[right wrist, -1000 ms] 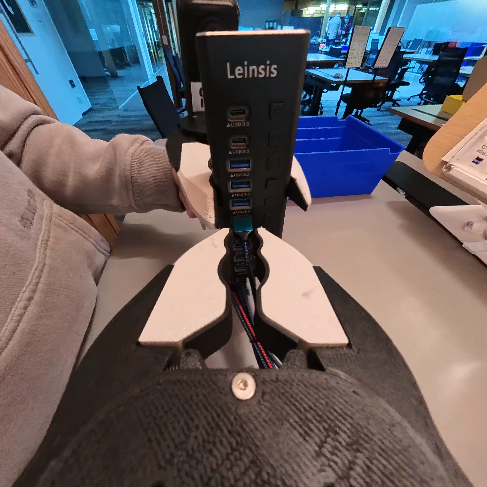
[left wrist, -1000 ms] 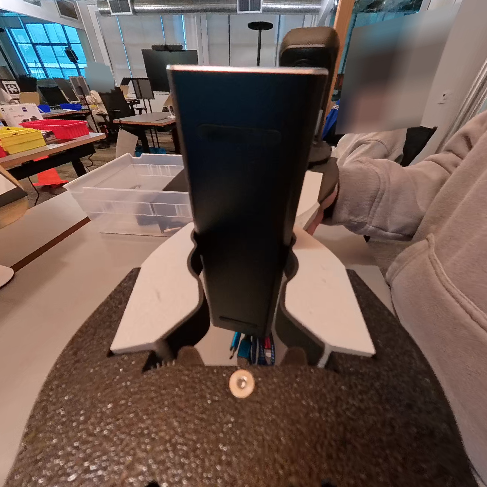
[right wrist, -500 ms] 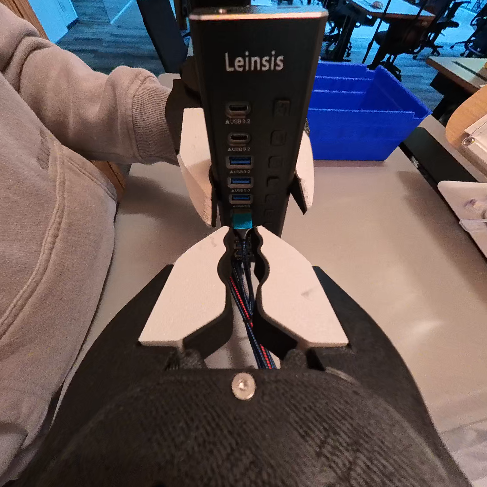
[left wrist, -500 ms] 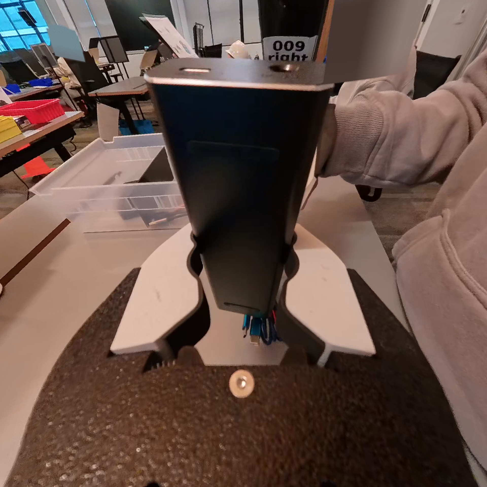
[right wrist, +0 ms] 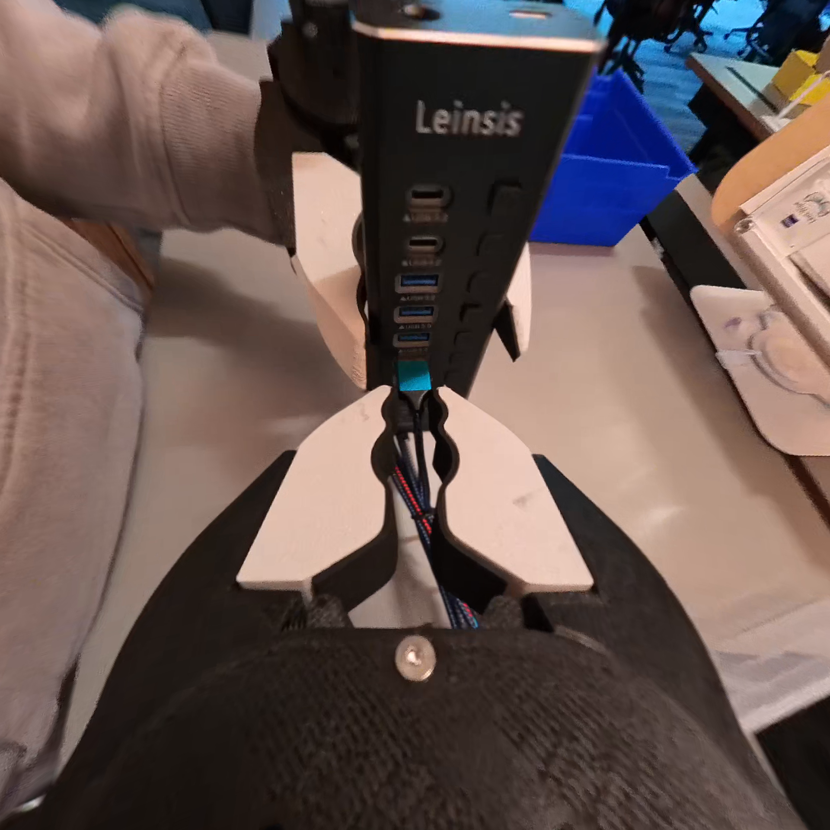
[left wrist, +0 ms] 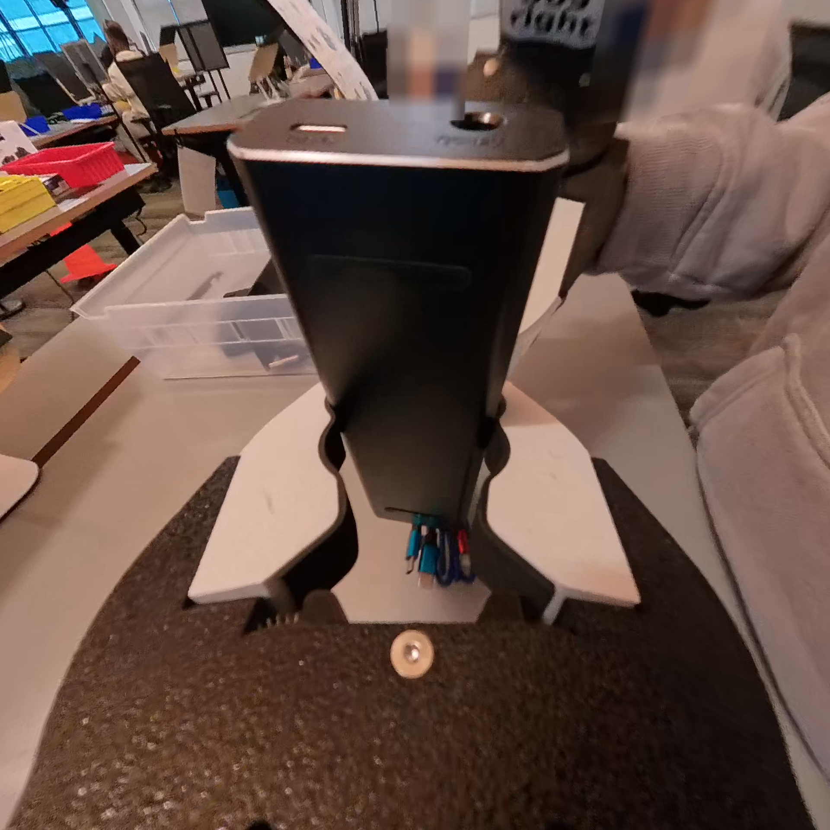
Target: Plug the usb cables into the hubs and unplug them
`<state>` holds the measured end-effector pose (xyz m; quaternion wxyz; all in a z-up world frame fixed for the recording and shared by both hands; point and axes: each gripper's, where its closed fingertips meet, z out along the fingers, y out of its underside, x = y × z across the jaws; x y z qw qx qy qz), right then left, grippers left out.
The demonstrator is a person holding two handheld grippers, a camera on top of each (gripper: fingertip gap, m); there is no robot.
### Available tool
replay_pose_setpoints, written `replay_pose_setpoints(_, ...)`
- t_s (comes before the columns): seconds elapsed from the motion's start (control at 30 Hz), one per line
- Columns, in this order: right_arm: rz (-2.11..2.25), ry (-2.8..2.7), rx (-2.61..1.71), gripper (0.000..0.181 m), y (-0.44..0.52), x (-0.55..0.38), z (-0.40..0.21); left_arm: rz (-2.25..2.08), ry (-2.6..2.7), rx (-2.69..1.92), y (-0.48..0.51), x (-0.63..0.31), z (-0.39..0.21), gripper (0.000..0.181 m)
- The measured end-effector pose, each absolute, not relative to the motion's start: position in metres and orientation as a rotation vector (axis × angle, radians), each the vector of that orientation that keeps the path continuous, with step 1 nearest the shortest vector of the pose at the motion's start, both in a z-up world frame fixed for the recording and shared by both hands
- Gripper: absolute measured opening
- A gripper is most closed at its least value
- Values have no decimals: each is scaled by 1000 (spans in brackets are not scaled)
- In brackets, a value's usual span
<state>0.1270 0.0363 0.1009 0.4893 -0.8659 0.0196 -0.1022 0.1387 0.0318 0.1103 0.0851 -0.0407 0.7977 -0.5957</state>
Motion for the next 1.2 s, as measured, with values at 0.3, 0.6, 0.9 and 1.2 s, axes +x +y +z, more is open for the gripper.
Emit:
replay_pose_setpoints(0.3,-188,106,-2095,6,17,129,108,-1691,2369,-153,40,145,112,62)
replay_pose_setpoints(0.6,-258,193,-1993,5,-32,143,136,-1799,2250,-269,86,157,138,61)
replay_pose_setpoints(0.9,-485,159,-1771,5,-125,180,236,-1894,2241,-338,83,150,132,61)
replay_pose_setpoints(1.2,-364,251,-1783,5,-168,244,172,-1931,2229,-331,74,151,136,61)
